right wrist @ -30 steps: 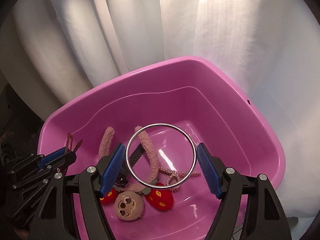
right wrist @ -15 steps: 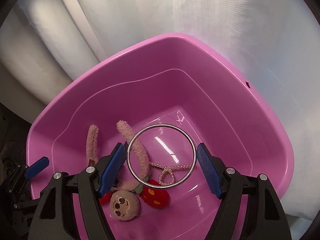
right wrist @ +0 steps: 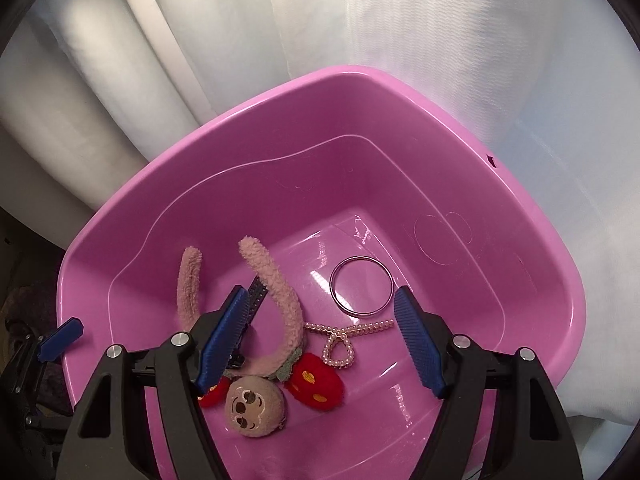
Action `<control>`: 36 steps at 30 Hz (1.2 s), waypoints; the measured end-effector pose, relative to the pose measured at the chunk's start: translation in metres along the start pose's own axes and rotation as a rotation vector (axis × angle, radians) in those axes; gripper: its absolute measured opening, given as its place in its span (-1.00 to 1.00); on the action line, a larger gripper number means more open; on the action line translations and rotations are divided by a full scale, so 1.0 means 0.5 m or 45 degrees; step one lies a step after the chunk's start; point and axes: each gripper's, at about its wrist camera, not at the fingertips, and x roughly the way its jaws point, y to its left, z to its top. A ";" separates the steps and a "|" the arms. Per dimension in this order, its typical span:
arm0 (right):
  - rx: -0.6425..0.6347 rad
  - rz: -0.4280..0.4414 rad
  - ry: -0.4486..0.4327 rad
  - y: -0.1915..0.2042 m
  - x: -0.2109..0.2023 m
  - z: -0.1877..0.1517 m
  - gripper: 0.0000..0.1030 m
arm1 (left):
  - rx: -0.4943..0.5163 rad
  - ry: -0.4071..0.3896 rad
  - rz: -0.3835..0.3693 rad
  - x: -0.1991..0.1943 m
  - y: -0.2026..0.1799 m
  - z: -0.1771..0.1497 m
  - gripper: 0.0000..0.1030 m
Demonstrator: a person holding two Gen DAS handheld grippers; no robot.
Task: Organize jewelry
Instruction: 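Withdraw both grippers from the tub back over the table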
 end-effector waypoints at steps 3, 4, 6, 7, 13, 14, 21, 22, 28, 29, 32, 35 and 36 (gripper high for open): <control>0.000 -0.007 -0.004 0.004 -0.006 -0.004 0.40 | 0.006 -0.018 0.001 -0.010 0.001 -0.003 0.75; -0.002 -0.010 -0.007 0.006 -0.007 -0.005 0.40 | 0.009 -0.023 0.000 -0.015 0.001 -0.004 0.75; -0.005 -0.012 -0.013 0.010 -0.012 -0.007 0.40 | 0.018 -0.036 -0.005 -0.025 0.002 -0.006 0.77; -0.006 -0.014 -0.019 0.013 -0.015 -0.008 0.40 | 0.025 -0.048 -0.004 -0.031 0.003 -0.008 0.82; -0.024 -0.019 -0.062 0.031 -0.037 -0.017 0.40 | 0.052 -0.102 -0.001 -0.065 0.013 -0.020 0.83; -0.027 -0.021 -0.070 0.034 -0.041 -0.019 0.40 | 0.055 -0.108 -0.001 -0.068 0.014 -0.021 0.83; -0.028 -0.010 -0.116 0.045 -0.067 -0.041 0.40 | 0.078 -0.146 -0.013 -0.097 0.020 -0.030 0.84; -0.026 -0.012 -0.124 0.047 -0.072 -0.045 0.40 | 0.082 -0.154 -0.016 -0.102 0.020 -0.031 0.84; 0.021 -0.003 -0.196 0.052 -0.112 -0.083 0.40 | 0.101 -0.195 -0.051 -0.131 0.029 -0.039 0.85; 0.034 0.000 -0.214 0.053 -0.120 -0.093 0.40 | 0.105 -0.204 -0.056 -0.137 0.032 -0.041 0.85; 0.083 -0.004 -0.271 0.050 -0.147 -0.128 0.40 | 0.119 -0.235 -0.074 -0.155 0.036 -0.049 0.87; 0.140 -0.016 -0.329 0.040 -0.172 -0.170 0.40 | 0.144 -0.267 -0.090 -0.168 0.034 -0.060 0.87; 0.164 -0.023 -0.351 0.035 -0.182 -0.189 0.40 | 0.154 -0.276 -0.104 -0.172 0.032 -0.064 0.87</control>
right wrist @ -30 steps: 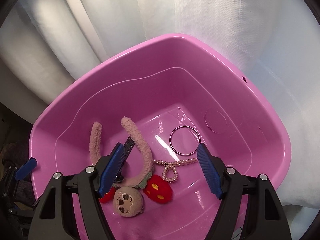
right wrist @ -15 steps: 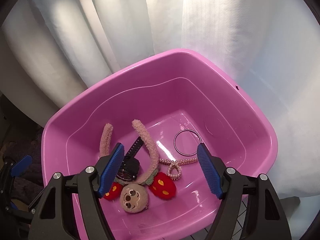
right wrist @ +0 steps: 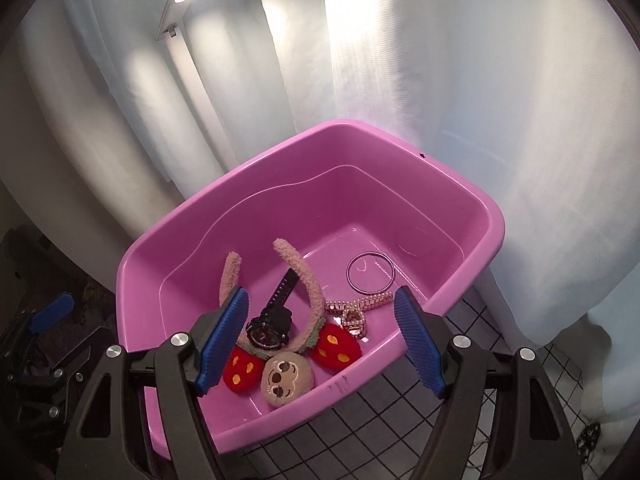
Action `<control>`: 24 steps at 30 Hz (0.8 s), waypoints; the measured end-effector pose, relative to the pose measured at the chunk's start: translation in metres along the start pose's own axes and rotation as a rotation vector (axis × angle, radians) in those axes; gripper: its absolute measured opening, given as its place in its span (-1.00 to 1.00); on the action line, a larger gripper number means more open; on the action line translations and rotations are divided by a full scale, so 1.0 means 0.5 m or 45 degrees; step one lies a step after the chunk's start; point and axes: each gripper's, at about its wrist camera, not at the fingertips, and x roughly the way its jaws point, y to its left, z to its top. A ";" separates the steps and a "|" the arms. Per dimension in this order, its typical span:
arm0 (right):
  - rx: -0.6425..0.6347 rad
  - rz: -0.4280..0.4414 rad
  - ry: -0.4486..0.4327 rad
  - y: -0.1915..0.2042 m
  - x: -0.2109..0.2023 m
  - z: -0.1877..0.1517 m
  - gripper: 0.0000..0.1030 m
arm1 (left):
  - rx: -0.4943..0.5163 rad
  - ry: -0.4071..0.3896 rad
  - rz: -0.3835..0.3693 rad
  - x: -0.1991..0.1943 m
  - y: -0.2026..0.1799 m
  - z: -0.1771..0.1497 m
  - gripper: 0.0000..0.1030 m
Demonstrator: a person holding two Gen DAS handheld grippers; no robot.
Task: Organize jewelry
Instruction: 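Withdraw both grippers from the tub back over the table, then move both grippers toward the black scrunchie and hair ties on the table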
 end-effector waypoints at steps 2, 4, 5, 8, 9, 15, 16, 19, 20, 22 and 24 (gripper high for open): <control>0.045 -0.029 -0.046 -0.020 -0.033 -0.033 0.40 | 0.017 -0.024 -0.043 -0.010 -0.012 -0.005 0.88; 0.095 -0.075 -0.073 -0.043 -0.064 -0.073 0.41 | 0.052 -0.053 -0.090 -0.019 -0.033 -0.009 0.88; 0.128 -0.093 -0.076 -0.057 -0.081 -0.094 0.42 | 0.078 -0.068 -0.110 -0.022 -0.048 -0.011 0.88; 0.226 -0.167 -0.076 -0.104 -0.114 -0.165 0.42 | 0.180 -0.102 -0.180 -0.029 -0.103 -0.018 0.88; 0.257 -0.200 -0.080 -0.119 -0.125 -0.189 0.42 | 0.214 -0.109 -0.204 -0.030 -0.122 -0.021 0.88; 0.427 -0.381 -0.100 -0.200 -0.220 -0.330 0.42 | 0.379 -0.075 -0.399 -0.029 -0.237 -0.061 0.88; 0.450 -0.411 -0.099 -0.214 -0.236 -0.351 0.42 | 0.398 -0.065 -0.422 -0.026 -0.254 -0.069 0.88; 0.546 -0.484 -0.092 -0.264 -0.281 -0.411 0.42 | 0.433 -0.011 -0.485 -0.013 -0.305 -0.098 0.88; 0.577 -0.505 -0.093 -0.281 -0.295 -0.430 0.42 | 0.436 0.010 -0.503 -0.008 -0.320 -0.108 0.88; 0.628 -0.539 -0.098 -0.315 -0.321 -0.462 0.42 | 0.438 0.035 -0.530 0.004 -0.350 -0.129 0.88; 0.669 -0.557 -0.105 -0.350 -0.342 -0.492 0.42 | 0.444 0.044 -0.523 0.013 -0.382 -0.159 0.88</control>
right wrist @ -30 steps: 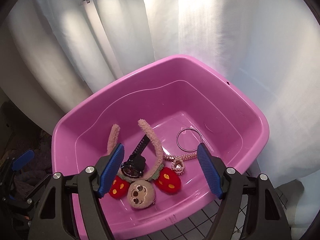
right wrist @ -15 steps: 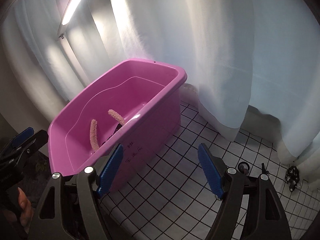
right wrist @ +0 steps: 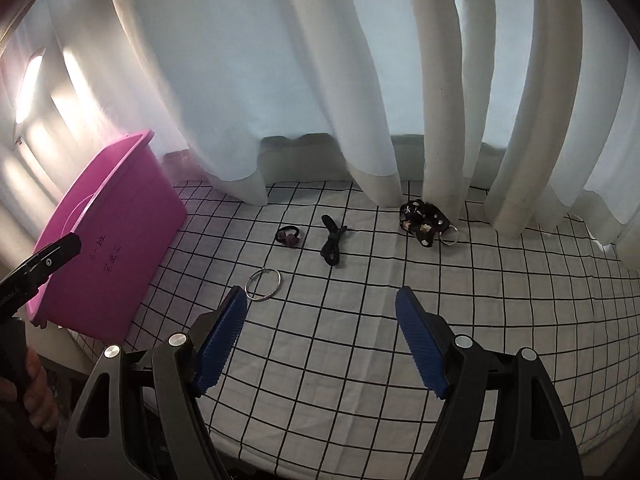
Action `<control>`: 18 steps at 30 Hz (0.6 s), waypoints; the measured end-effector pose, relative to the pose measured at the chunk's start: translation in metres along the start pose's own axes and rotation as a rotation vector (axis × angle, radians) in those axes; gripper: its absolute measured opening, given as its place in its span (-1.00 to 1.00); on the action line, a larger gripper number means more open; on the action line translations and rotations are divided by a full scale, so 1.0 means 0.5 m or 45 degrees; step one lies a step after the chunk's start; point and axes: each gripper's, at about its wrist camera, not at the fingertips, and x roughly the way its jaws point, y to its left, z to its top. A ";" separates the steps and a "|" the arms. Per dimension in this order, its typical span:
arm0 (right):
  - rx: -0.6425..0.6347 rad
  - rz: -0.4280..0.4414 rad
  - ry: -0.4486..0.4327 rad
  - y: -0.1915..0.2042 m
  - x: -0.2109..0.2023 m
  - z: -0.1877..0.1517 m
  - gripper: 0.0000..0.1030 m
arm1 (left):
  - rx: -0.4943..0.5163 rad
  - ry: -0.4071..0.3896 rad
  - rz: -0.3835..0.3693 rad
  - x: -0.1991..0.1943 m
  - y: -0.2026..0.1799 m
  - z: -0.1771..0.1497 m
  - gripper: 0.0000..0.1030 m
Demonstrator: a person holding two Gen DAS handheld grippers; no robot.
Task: Organize jewelry
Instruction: 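Move both grippers toward the black scrunchie and hair ties on the table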
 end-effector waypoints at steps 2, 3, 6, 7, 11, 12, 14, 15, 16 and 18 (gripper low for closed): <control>0.021 -0.004 0.014 -0.048 0.003 -0.004 0.42 | 0.001 0.041 0.014 0.029 -0.030 -0.017 0.88; 0.024 -0.007 0.019 -0.071 0.005 -0.006 0.42 | -0.004 0.062 0.019 0.043 -0.045 -0.025 0.88; 0.013 0.008 0.036 -0.140 0.021 -0.005 0.42 | -0.035 0.090 0.062 0.073 -0.084 -0.053 0.88; 0.003 0.019 0.041 -0.160 0.028 -0.002 0.42 | -0.045 0.099 0.091 0.082 -0.096 -0.063 0.88; -0.058 0.081 0.064 -0.229 0.057 0.021 0.42 | -0.124 0.143 0.208 0.113 -0.140 -0.099 0.88; -0.086 0.095 0.066 -0.240 0.068 0.027 0.42 | -0.144 0.142 0.231 0.118 -0.150 -0.108 0.88; -0.128 0.135 0.081 -0.266 0.088 0.036 0.42 | -0.166 0.148 0.310 0.131 -0.170 -0.122 0.88; -0.143 0.158 0.091 -0.277 0.099 0.042 0.42 | -0.176 0.152 0.341 0.134 -0.178 -0.129 0.88; -0.160 0.175 0.099 -0.286 0.109 0.048 0.42 | -0.190 0.156 0.358 0.138 -0.186 -0.135 0.88; -0.197 0.196 0.105 -0.296 0.129 0.059 0.43 | -0.215 0.167 0.376 0.146 -0.200 -0.147 0.88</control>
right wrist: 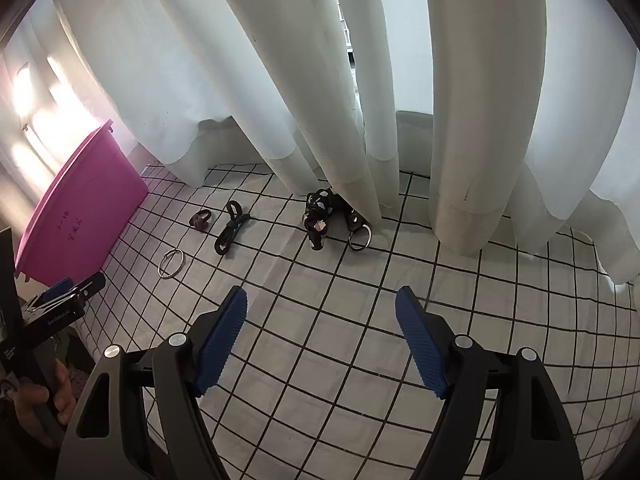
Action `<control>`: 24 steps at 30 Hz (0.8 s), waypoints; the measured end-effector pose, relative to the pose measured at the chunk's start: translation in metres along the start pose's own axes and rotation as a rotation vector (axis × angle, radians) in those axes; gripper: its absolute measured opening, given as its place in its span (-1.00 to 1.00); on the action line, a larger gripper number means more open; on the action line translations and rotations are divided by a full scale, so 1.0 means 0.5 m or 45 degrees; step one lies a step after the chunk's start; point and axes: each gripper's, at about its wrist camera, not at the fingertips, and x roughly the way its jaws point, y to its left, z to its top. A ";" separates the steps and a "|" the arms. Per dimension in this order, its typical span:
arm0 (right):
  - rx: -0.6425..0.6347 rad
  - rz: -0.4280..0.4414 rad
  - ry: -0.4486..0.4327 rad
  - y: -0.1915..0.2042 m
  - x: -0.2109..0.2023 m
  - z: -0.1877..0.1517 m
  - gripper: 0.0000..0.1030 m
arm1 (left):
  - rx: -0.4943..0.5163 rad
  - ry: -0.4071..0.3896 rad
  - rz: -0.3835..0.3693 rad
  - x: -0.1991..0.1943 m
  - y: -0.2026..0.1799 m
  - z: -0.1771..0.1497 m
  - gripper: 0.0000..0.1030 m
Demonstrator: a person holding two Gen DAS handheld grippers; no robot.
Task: Organize jewelry
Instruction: 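Move both grippers toward the black scrunchie and hair ties on the table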
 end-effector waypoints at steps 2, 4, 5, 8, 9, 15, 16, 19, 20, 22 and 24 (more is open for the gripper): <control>-0.018 0.012 0.010 -0.012 0.019 0.009 0.42 | -0.020 0.008 0.023 0.008 -0.011 -0.011 0.88; -0.013 0.023 0.021 -0.021 0.040 0.018 0.42 | -0.031 0.029 0.033 0.021 -0.020 -0.017 0.88; -0.005 0.034 0.029 -0.024 0.052 0.021 0.42 | -0.036 0.033 0.033 0.029 -0.025 -0.019 0.88; 0.002 0.043 0.052 -0.026 0.094 0.028 0.42 | -0.042 0.037 0.037 0.055 -0.034 -0.021 0.88; 0.000 0.037 0.057 -0.025 0.108 0.030 0.42 | -0.042 0.040 0.037 0.065 -0.036 -0.020 0.88; 0.019 0.038 0.074 -0.016 0.182 0.048 0.42 | -0.077 0.048 0.024 0.115 -0.033 -0.010 0.88; 0.028 0.024 0.070 -0.016 0.191 0.051 0.42 | -0.083 0.055 0.023 0.123 -0.034 -0.011 0.88; 0.095 0.004 0.059 -0.024 0.215 0.056 0.42 | -0.076 0.078 0.022 0.148 -0.038 -0.012 0.88; 0.109 -0.012 0.056 -0.025 0.221 0.056 0.42 | -0.072 0.078 0.021 0.153 -0.039 -0.013 0.88; 0.127 -0.030 0.051 -0.023 0.232 0.057 0.42 | -0.066 0.073 0.018 0.162 -0.041 -0.012 0.88; 0.133 -0.051 0.048 -0.021 0.243 0.057 0.42 | -0.060 0.068 0.014 0.169 -0.041 -0.010 0.88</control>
